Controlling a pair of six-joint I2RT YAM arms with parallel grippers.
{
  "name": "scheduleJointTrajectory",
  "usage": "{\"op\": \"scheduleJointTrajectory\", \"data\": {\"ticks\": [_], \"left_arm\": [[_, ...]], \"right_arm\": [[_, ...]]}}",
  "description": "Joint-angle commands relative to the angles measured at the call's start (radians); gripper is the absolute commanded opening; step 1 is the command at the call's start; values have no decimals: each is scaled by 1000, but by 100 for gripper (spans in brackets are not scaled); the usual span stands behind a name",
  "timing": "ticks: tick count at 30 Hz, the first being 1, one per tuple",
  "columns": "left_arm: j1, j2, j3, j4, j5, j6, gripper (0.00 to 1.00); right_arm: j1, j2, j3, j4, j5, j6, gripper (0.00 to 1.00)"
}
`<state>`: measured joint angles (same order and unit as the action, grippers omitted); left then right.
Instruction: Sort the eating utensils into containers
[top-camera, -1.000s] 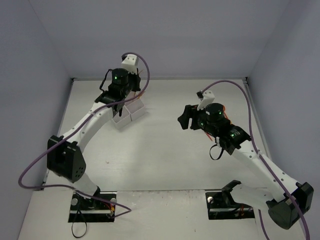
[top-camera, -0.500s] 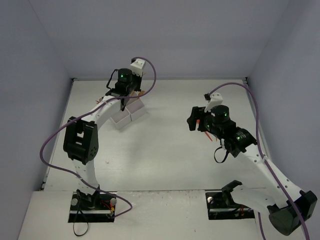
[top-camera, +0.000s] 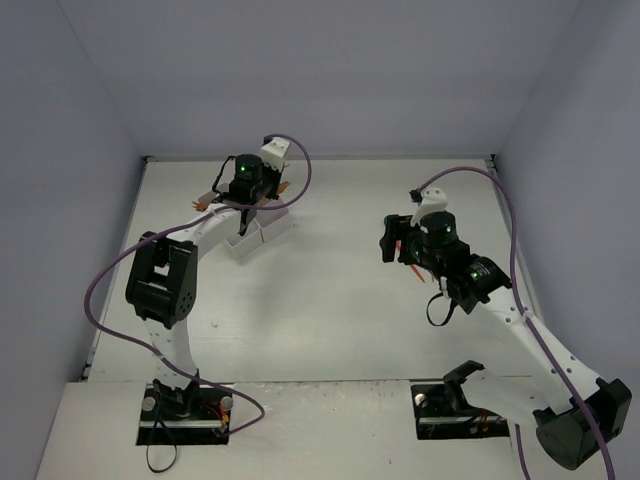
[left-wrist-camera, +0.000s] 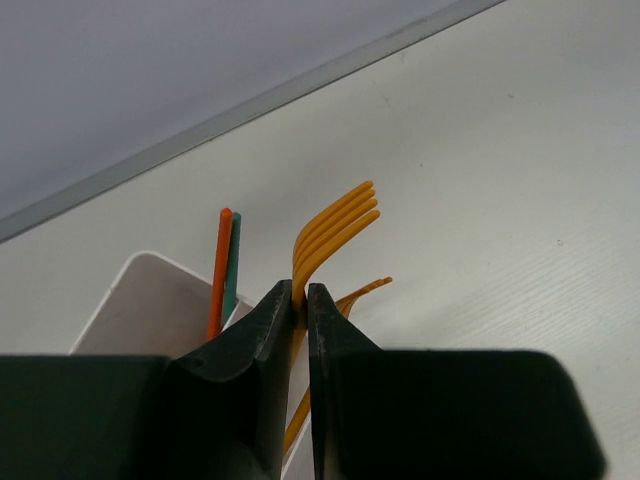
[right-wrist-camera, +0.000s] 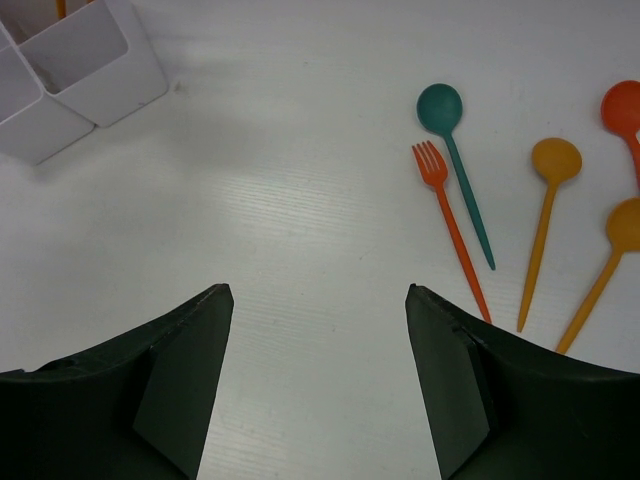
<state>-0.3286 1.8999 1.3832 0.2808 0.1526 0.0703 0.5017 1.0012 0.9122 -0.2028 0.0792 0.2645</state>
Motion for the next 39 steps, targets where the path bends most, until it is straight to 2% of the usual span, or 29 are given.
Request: {"op": "scheduleJointTrajectory", "data": {"ticks": [1,5,9,16,18,24,31,39], "left_arm": [[13,-77,-7,97,1,-13,9],[16,-104,-34,94,-11,-19,15],[17,-140,-60,95,-45,-14,20],[17,-257,-105,91,-46,-56,51],[17,-327,-120,75,-48,-132,60],[6,-506,-126,-135,-34,-281,75],[-9,-728,-176,-421,-49,-350,80],[-9,-934,-300,-562,-65,-361,80]], "right_arm": [[-14,26,4,19,75,21,67],[-37,70,4,-4,118,48,67],[-73,117,6,-9,89,84,66],[-128,253,22,-13,68,127,66],[-148,314,40,-12,61,135,66],[-201,509,110,-12,35,140,66],[-240,650,147,-10,16,159,66],[-248,750,162,-3,23,157,66]]}}
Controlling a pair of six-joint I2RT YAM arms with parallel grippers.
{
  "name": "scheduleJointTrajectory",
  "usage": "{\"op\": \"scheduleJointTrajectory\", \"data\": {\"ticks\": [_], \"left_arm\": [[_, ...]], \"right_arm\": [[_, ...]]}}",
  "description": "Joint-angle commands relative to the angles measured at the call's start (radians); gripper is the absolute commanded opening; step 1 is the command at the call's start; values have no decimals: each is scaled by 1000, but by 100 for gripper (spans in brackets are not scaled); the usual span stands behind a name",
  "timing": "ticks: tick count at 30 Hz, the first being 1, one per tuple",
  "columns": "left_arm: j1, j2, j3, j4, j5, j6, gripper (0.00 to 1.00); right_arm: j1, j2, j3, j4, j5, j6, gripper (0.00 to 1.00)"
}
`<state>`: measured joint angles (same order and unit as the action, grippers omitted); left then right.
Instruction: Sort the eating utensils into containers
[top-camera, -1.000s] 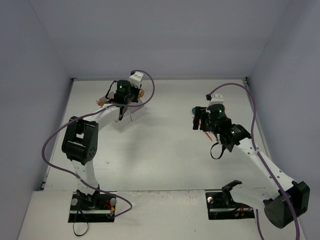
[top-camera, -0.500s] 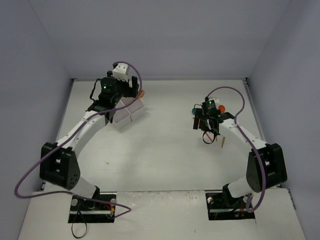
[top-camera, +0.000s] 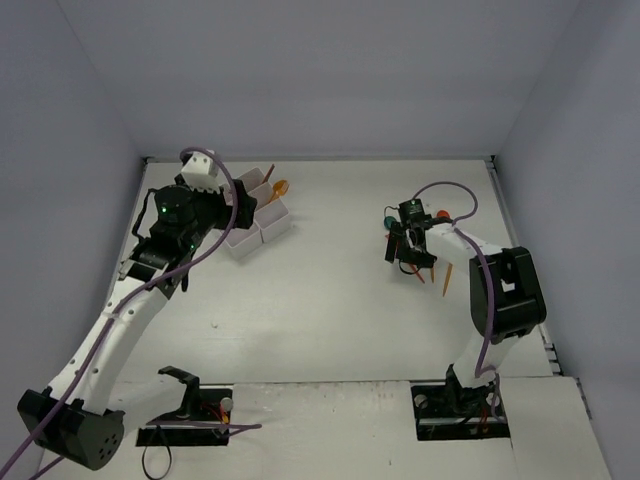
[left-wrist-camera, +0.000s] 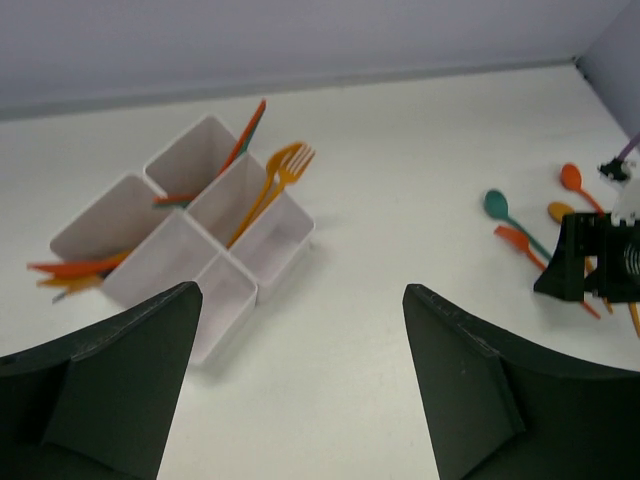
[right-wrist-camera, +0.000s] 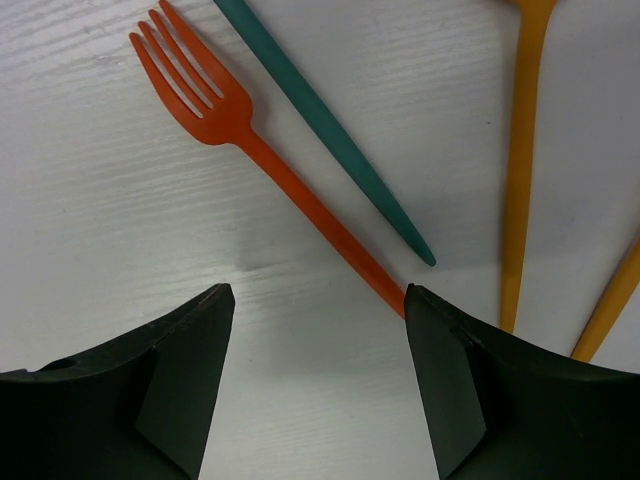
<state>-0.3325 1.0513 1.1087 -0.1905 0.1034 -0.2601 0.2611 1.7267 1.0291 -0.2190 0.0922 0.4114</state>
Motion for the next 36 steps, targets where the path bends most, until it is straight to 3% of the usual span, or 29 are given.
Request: {"op": "scheduleJointTrajectory", "data": {"ticks": [1,8,10,14,17,22,29,36], "left_arm": [[-5,-108,-41,-94,-20,-36,80],[-5,-181,-114,-120,-24,-72,80],[-5,-183,-118,-122,-17,-79,80],[-5,-179,-119,-118,3,-109,80],[-6,-174,-118,-114,21,-133,80],[-7,-164,-116,-113,79,-187,80],[-36,-119,-109,-89,162,-281,79],[-166,-42,-102,20,173,-318,80]], "right_arm": [[-8,34,44,16,12,8,66],[-6,78,33,32,10,-19,66],[-2,88,28,37,-11,-27,61],[25,94,17,42,-20,-41,43],[58,99,22,45,-21,-49,20],[119,96,49,52,-35,-79,0],[249,-31,70,147,-156,-101,0],[339,-211,65,282,-285,-95,0]]}}
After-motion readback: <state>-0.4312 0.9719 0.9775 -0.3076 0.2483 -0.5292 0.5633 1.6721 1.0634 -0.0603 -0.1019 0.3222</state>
